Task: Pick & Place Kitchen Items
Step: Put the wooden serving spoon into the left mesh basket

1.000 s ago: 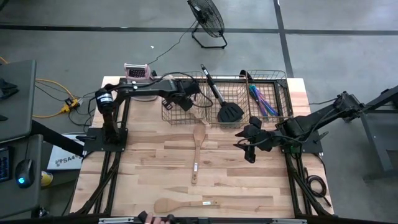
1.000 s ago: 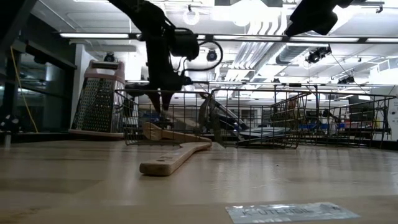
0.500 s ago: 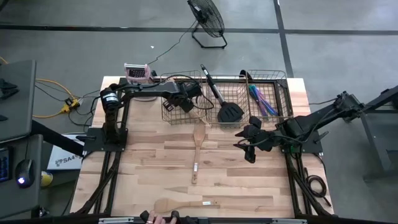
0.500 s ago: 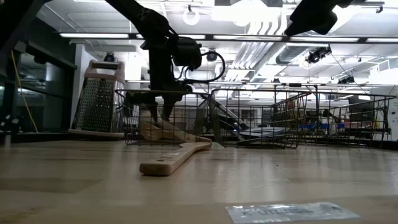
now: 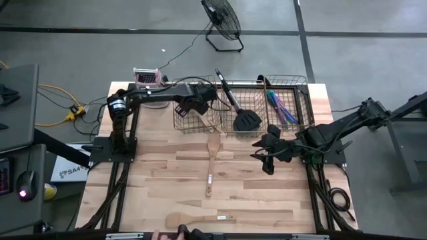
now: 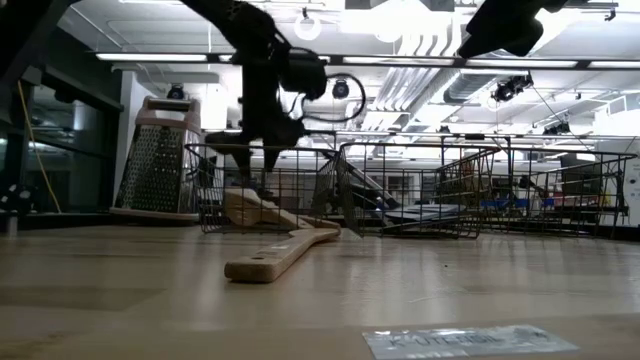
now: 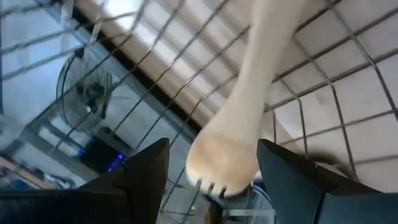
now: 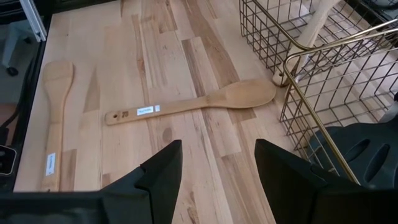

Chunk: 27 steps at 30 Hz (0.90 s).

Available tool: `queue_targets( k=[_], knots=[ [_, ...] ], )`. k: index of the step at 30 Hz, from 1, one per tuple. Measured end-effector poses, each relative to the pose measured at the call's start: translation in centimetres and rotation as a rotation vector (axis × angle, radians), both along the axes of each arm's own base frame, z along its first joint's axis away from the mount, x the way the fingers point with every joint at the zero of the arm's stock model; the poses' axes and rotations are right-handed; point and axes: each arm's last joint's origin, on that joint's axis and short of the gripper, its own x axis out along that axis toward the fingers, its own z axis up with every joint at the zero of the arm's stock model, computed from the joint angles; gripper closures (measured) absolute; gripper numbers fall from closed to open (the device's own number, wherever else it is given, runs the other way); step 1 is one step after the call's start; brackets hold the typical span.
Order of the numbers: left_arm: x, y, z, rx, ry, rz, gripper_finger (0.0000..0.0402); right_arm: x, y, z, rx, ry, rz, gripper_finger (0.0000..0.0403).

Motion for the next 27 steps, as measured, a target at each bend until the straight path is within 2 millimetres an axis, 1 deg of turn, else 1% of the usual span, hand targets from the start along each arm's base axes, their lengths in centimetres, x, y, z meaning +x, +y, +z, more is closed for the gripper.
queue_targets(
  k=[4, 7, 11, 14, 17, 19, 23, 27],
  knots=[
    [0.1, -0.1, 2.2, 0.002, -0.065, 0.099, 0.0163, 0.0, 0.0, 0.0, 0.005, 0.000, -0.004, 0.0208],
    [0.0, -0.5, 4.1, 0.002, -0.139, 0.219, 0.0163, 0.0, 0.0, 0.0, 0.007, -0.001, -0.006, 0.0208],
    [-0.3, -1.5, 6.8, 0.000, -0.243, 0.401, 0.0163, 0.0, 0.0, 0.0, 0.012, 0.000, -0.010, 0.0208],
    [-0.7, -2.6, 8.9, 0.000, -0.295, 0.501, 0.0163, 0.0, 0.0, 0.0, 0.012, 0.000, -0.011, 0.0208],
    [-1.1, -4.3, 11.1, 0.001, -0.343, 0.585, 0.0162, 0.0, 0.0, -0.1, 0.026, 0.004, -0.018, 0.0208],
    [-0.9, -5.6, 12.3, 0.000, -0.449, 0.625, 0.0162, -0.1, 0.0, -0.1, 0.028, 0.006, -0.017, 0.0208],
    [-2.2, -9.2, 14.8, -0.094, -0.601, 0.643, 0.0162, -0.1, 0.0, -0.1, 0.027, 0.009, -0.017, 0.0208],
    [-3.3, -12.5, 15.7, -0.180, -0.758, 0.786, 0.0162, -0.2, 0.1, -0.2, 0.043, 0.024, -0.022, 0.0208]
  ],
)
